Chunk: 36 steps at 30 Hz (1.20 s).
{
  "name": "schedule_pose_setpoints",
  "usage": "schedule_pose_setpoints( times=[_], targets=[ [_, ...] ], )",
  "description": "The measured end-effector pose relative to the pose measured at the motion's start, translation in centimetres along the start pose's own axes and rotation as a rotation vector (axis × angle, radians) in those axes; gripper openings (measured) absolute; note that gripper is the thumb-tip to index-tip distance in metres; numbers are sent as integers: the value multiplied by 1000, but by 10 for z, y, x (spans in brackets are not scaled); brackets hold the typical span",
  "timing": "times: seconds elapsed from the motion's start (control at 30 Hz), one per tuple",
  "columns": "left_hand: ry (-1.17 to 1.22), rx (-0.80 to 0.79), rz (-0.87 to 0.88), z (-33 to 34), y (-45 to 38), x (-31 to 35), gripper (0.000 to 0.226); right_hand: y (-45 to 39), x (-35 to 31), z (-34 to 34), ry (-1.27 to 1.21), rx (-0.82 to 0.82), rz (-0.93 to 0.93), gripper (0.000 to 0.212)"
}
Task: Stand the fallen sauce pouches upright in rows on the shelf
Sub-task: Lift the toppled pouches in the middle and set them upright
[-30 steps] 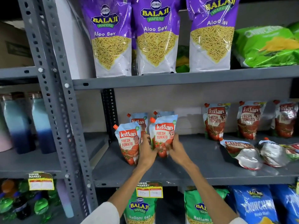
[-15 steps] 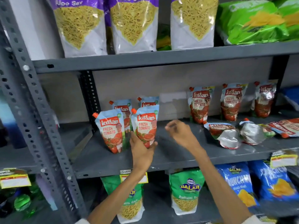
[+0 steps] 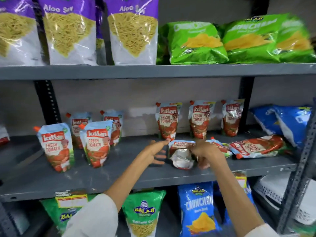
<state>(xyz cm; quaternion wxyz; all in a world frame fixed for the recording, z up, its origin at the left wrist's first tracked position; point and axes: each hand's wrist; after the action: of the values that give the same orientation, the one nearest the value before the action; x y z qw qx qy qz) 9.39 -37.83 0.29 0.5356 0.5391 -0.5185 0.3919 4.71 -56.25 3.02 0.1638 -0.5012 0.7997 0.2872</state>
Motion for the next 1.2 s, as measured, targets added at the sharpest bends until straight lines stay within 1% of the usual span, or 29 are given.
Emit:
schedule_pose_setpoints(
  times=[0.07,0.13,0.17,0.23,0.27,0.33,0.4,0.47,0.53,0.6,0.63,0.67,0.77,0.83,0.9,0.97,1.0,1.07,1.13,1.2],
  targets=[
    [-6,-22,-66,21,-13,5,69,-6,6,3,-110,-7,-26,53],
    [-59,-46,-117,29,-24,4,61,-12,6,10,-91,21,-70,53],
    [-96,-60,-135,34,-28,4,53,-15,7,11,-80,32,-77,50],
    [-148,-78,-144,38,-32,1,34,-21,11,13,-217,-60,-77,41],
    [-141,-90,-138,38,-31,-1,26,-26,12,15,-289,-108,-83,42],
    [-76,-122,-123,42,-28,0,14,-29,18,14,-393,-185,-95,47],
    [16,-138,-123,45,-22,0,8,-30,24,16,-514,-211,-106,43],
    [54,-105,-79,47,-17,0,10,-33,27,18,-595,-201,-127,41],
    [137,-32,43,47,-15,-1,14,-32,31,22,-650,-227,-172,33],
    [167,91,165,43,-12,-7,38,-35,32,26,-682,-257,-235,18],
    [137,151,216,39,-10,-8,48,-37,30,27,-691,-240,-270,15],
    [112,191,277,36,-9,-10,54,-39,29,28,-694,-205,-309,22],
    [70,210,518,21,-8,-8,61,-42,15,30,-735,-127,-430,57],
    [41,201,664,10,-7,-2,66,-47,-1,30,-753,-96,-530,66],
    [-17,200,774,-1,-9,3,70,-52,-18,29,-750,-75,-618,69],
    [-80,224,823,-8,-12,-2,70,-56,-29,36,-728,-61,-684,63],
    [-104,241,826,-10,-15,-12,70,-58,-30,45,-695,-47,-695,63],
    [-160,258,804,-13,-22,-40,73,-62,-23,67,-604,-16,-703,69],
    [-201,236,754,-17,-30,-64,74,-67,-14,88,-542,14,-717,74],
    [-211,220,740,-22,-35,-72,72,-72,-10,96,-542,31,-722,72]
  ],
)
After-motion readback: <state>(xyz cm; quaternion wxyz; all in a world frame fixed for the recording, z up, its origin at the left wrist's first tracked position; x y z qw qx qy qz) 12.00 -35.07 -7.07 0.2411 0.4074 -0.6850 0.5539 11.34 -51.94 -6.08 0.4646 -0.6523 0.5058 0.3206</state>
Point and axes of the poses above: each hand's wrist, its own y-axis away from the middle knuckle, its own z-axis out of the palm, x = y × z, and after that the axes turned 8 degrees about z, right-handed
